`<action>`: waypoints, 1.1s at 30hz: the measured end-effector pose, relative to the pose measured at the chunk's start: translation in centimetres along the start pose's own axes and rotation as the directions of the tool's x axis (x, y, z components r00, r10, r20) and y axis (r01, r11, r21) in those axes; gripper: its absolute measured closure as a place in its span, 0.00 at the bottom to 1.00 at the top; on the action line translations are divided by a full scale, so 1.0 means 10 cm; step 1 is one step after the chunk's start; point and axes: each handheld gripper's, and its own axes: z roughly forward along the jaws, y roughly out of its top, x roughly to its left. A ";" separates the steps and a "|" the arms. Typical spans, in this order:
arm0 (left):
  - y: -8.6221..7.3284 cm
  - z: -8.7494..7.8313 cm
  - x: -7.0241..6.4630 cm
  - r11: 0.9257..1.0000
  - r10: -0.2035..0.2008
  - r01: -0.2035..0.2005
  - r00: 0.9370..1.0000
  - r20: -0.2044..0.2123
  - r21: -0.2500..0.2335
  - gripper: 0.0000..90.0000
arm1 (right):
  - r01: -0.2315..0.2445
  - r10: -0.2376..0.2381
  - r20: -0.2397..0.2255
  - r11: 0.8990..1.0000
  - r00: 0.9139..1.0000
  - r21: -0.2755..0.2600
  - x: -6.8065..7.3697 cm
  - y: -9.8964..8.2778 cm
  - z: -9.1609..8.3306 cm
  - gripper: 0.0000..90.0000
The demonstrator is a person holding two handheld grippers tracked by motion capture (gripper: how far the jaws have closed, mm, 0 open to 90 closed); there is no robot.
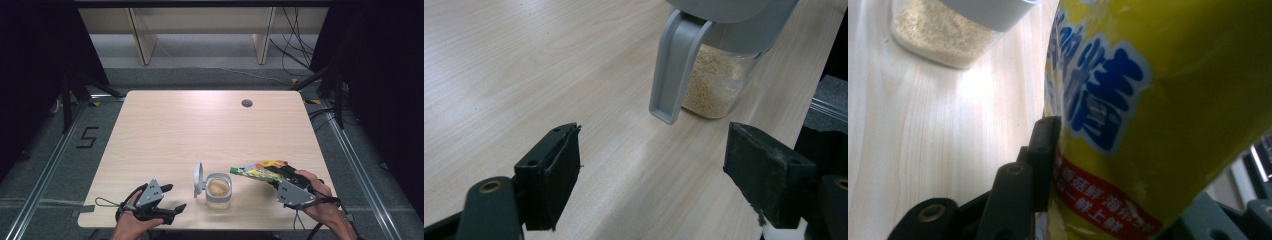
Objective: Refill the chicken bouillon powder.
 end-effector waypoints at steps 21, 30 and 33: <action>0.00 0.02 -0.03 0.999 -0.032 0.033 0.999 0.011 -0.002 0.24 | -0.442 0.445 -0.027 0.877 0.895 -0.190 -0.09 -0.44 0.20 0.81; 0.00 0.02 -0.03 0.999 -0.038 0.038 0.999 0.009 -0.005 0.24 | -0.551 0.561 -0.022 0.806 0.828 -0.218 -0.10 -0.59 0.18 0.80; 0.00 0.02 -0.02 1.000 -0.027 0.027 1.000 0.009 0.004 0.24 | -0.568 0.581 -0.015 0.789 0.814 -0.232 -0.10 -0.64 0.17 0.80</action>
